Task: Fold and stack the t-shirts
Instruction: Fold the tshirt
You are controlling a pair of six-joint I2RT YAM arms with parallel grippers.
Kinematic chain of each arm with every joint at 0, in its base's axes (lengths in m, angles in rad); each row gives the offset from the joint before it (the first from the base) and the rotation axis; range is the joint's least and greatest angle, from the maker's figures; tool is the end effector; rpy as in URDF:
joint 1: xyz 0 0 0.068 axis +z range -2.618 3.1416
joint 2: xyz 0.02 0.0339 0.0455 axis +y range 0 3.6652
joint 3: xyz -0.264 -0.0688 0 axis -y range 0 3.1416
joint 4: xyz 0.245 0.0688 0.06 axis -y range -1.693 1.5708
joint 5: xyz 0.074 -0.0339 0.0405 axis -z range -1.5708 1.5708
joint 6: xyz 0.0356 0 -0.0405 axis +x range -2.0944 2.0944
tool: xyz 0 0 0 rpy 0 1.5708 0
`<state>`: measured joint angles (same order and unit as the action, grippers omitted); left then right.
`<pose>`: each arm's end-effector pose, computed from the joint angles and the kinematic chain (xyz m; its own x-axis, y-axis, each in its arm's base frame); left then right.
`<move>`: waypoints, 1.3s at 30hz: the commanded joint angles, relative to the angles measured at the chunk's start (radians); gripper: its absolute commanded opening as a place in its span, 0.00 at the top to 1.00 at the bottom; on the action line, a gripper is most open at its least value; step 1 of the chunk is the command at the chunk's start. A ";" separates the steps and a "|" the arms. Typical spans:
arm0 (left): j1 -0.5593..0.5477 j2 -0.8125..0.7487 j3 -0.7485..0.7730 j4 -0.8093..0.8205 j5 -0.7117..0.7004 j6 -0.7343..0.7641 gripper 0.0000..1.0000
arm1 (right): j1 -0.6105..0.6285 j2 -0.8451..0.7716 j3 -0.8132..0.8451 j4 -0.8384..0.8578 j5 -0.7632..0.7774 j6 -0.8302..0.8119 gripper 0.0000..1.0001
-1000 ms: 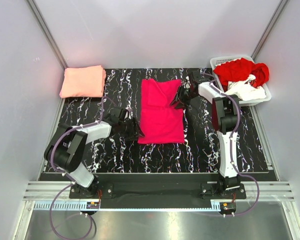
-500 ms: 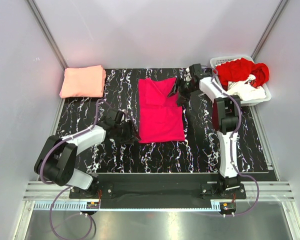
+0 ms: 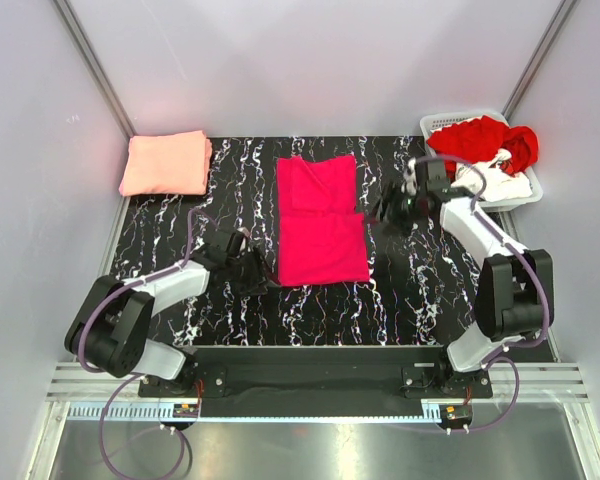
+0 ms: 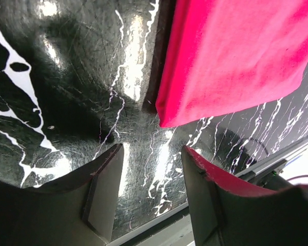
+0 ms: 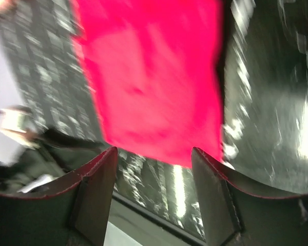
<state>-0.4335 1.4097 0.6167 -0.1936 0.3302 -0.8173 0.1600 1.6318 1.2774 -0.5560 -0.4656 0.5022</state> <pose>0.2236 -0.1162 0.1518 -0.9261 -0.3316 -0.1801 -0.1692 0.7915 -0.5873 0.3446 0.0718 0.2647 -0.8828 0.2932 -0.3670 0.0122 0.7953 0.6061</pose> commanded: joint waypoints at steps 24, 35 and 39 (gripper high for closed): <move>-0.037 0.060 -0.098 0.232 -0.002 -0.108 0.52 | 0.010 0.034 -0.450 0.160 -0.024 0.029 0.56; -0.051 0.081 -0.104 0.255 -0.006 -0.120 0.53 | 0.041 0.056 -0.428 0.136 -0.022 0.039 0.57; -0.051 0.084 -0.112 0.263 -0.006 -0.123 0.53 | 0.044 0.066 -0.417 0.134 -0.028 0.038 0.57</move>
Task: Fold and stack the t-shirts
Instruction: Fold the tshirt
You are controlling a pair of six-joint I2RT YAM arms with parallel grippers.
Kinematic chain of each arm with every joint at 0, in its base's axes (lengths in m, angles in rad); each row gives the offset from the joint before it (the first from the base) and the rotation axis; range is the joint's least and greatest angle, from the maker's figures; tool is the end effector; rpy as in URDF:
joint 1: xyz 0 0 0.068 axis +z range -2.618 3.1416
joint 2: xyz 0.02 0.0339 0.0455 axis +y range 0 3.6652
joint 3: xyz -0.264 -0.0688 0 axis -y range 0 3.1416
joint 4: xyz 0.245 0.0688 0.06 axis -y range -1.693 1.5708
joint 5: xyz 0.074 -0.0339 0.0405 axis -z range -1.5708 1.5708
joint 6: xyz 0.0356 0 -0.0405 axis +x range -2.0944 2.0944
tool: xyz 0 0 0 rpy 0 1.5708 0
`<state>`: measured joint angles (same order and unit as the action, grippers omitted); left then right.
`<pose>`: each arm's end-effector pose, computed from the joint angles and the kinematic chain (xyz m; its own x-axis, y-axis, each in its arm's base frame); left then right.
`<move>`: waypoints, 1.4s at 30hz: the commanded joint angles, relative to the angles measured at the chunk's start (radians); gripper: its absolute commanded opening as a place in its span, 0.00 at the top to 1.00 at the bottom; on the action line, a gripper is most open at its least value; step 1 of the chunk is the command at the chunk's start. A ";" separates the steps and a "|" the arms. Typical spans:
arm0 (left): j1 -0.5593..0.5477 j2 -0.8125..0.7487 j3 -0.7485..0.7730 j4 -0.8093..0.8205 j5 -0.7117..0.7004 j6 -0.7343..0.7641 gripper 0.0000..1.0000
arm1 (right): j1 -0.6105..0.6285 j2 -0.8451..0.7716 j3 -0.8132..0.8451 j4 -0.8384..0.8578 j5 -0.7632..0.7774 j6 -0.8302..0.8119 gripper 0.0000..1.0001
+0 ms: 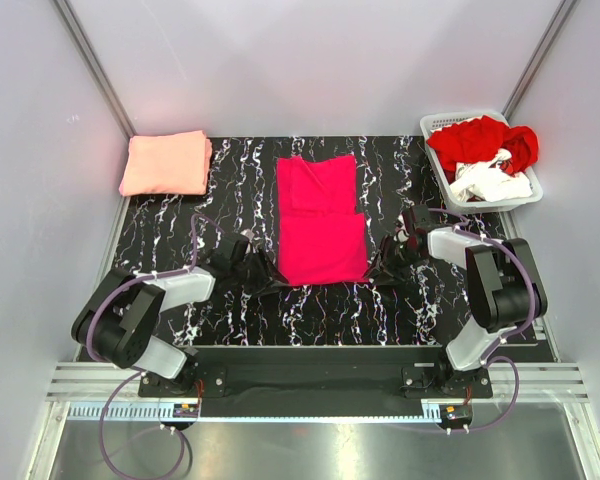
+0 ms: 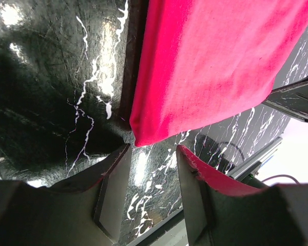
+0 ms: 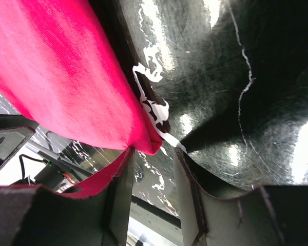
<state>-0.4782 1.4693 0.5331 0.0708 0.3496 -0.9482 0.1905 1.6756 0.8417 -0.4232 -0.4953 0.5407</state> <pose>0.2221 -0.1289 0.1326 -0.9056 -0.3903 -0.1662 -0.1820 0.7114 -0.6788 0.2808 0.0714 0.1348 -0.9606 0.2760 -0.0318 0.2145 0.8096 0.5464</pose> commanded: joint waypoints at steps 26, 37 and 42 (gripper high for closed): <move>-0.013 0.078 -0.013 0.014 -0.066 0.014 0.59 | 0.020 0.050 0.037 0.027 -0.006 -0.007 0.94; -0.014 0.083 -0.010 -0.012 -0.121 0.023 0.59 | 0.021 0.052 0.039 0.026 -0.009 -0.013 0.94; -0.011 0.082 -0.013 -0.022 -0.155 0.017 0.62 | 0.020 0.053 0.039 0.024 -0.009 -0.015 0.96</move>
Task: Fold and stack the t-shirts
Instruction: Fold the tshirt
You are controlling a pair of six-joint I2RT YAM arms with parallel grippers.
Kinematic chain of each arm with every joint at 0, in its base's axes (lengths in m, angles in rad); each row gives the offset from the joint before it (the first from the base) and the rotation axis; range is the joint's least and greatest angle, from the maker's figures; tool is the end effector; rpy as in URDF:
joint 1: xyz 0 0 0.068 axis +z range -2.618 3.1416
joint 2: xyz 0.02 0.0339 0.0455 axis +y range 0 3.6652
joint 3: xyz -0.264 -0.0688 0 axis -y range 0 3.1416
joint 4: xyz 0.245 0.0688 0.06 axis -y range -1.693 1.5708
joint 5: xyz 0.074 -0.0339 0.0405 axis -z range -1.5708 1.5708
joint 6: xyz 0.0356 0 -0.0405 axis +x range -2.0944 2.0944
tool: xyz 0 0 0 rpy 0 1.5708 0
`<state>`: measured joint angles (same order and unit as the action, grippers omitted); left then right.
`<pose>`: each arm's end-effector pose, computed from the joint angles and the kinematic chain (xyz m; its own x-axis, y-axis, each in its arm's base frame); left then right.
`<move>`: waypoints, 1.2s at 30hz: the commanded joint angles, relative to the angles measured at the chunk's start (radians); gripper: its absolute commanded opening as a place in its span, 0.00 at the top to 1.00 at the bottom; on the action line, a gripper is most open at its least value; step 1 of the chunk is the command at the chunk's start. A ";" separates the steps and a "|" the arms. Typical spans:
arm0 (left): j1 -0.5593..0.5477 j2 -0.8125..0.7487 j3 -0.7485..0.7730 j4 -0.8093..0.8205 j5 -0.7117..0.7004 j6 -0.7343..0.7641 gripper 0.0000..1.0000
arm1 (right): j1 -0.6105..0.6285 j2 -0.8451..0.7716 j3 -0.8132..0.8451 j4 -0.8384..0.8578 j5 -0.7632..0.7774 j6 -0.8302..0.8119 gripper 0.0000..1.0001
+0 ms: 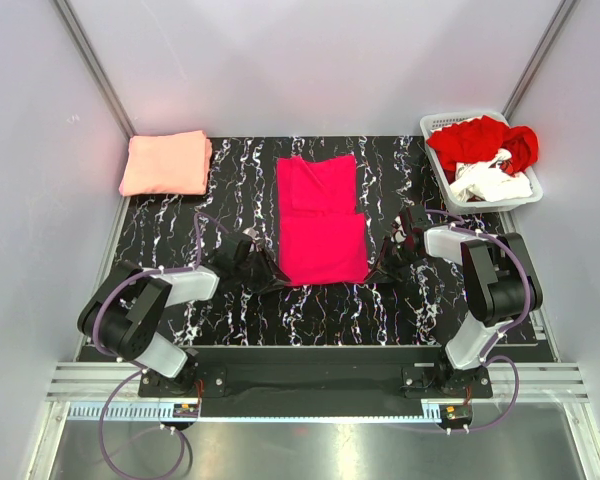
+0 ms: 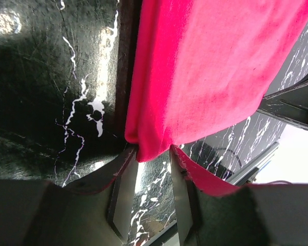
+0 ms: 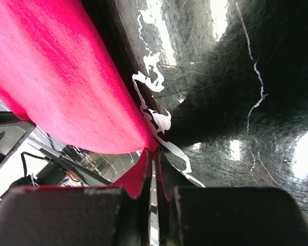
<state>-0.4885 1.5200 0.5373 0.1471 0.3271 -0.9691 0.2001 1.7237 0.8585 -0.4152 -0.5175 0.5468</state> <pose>0.2284 -0.1343 0.1267 -0.8940 -0.4090 -0.1832 -0.1806 0.7030 -0.6878 0.2854 0.0759 0.1263 -0.9641 0.2655 0.0019 0.2221 0.8025 0.5538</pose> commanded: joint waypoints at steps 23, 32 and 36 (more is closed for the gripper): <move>0.001 0.035 -0.028 -0.101 -0.178 0.040 0.79 | 0.012 0.005 0.022 0.015 0.013 -0.021 1.00; -0.025 -0.052 -0.020 -0.144 -0.175 0.033 1.00 | 0.010 -0.062 -0.007 0.016 0.022 -0.018 1.00; -0.067 -0.158 -0.014 -0.260 -0.201 0.010 1.00 | 0.010 -0.143 -0.030 -0.037 0.016 -0.004 1.00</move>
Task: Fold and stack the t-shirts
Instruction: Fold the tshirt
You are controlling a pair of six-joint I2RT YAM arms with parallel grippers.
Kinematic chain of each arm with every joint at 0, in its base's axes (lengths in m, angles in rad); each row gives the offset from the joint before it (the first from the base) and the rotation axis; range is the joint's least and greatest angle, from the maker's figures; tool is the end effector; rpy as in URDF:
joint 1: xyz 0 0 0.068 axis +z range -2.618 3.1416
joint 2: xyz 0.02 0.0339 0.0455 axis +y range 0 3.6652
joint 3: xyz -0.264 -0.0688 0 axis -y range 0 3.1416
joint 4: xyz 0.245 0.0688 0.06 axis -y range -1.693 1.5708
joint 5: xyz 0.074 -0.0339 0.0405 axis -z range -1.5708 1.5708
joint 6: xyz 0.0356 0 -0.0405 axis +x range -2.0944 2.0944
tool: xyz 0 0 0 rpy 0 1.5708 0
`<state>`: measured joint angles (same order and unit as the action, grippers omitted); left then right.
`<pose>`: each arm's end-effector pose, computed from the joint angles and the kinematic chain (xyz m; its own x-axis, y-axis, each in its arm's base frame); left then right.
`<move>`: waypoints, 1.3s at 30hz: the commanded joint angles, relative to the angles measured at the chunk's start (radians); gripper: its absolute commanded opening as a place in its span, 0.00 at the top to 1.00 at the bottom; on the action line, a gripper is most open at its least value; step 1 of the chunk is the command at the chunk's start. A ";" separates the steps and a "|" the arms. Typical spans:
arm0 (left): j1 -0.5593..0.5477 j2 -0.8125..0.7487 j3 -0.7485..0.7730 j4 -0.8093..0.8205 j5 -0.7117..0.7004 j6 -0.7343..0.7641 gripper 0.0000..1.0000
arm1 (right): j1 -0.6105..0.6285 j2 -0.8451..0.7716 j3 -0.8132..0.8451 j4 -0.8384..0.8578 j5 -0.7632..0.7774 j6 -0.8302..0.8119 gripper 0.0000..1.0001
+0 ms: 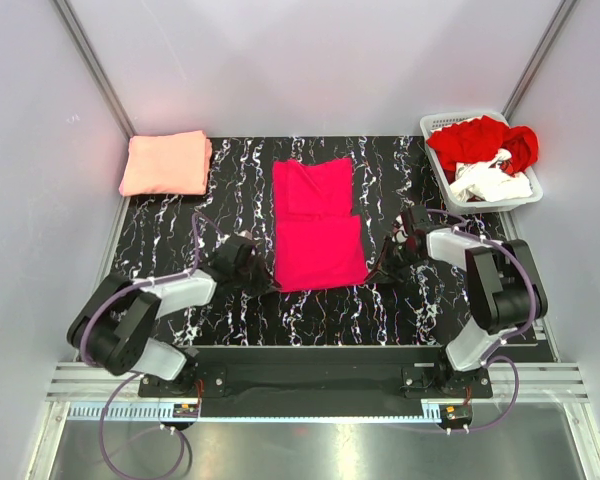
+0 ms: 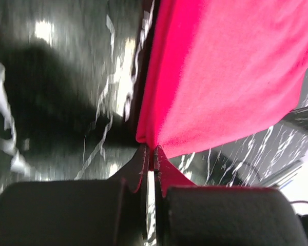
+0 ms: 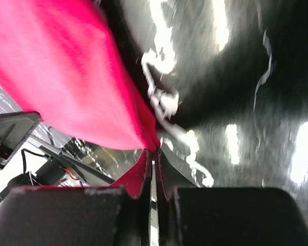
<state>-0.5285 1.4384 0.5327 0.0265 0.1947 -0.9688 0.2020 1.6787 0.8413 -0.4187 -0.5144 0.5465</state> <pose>0.2150 -0.1335 0.1355 -0.8722 -0.4271 -0.2383 -0.2077 0.7647 -0.6100 0.2801 0.0752 0.1343 -0.9642 0.2644 -0.0213 0.2074 0.8017 0.5606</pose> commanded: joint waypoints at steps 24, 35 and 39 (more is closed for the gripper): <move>-0.275 -0.515 0.361 -0.858 -0.300 -0.021 0.95 | 0.039 -0.587 0.167 -0.436 0.011 0.055 1.00; -0.018 -0.339 0.483 -0.751 -0.141 0.194 0.95 | 0.036 -0.269 0.430 -0.387 0.063 -0.010 1.00; 0.034 -0.225 0.527 -0.718 -0.080 0.235 0.97 | 0.036 -0.197 0.485 -0.368 0.074 -0.020 1.00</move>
<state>-0.5255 1.1679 1.0023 -0.7208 0.0620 -0.8158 0.2409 1.4555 1.2541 -0.8207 -0.4881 0.5636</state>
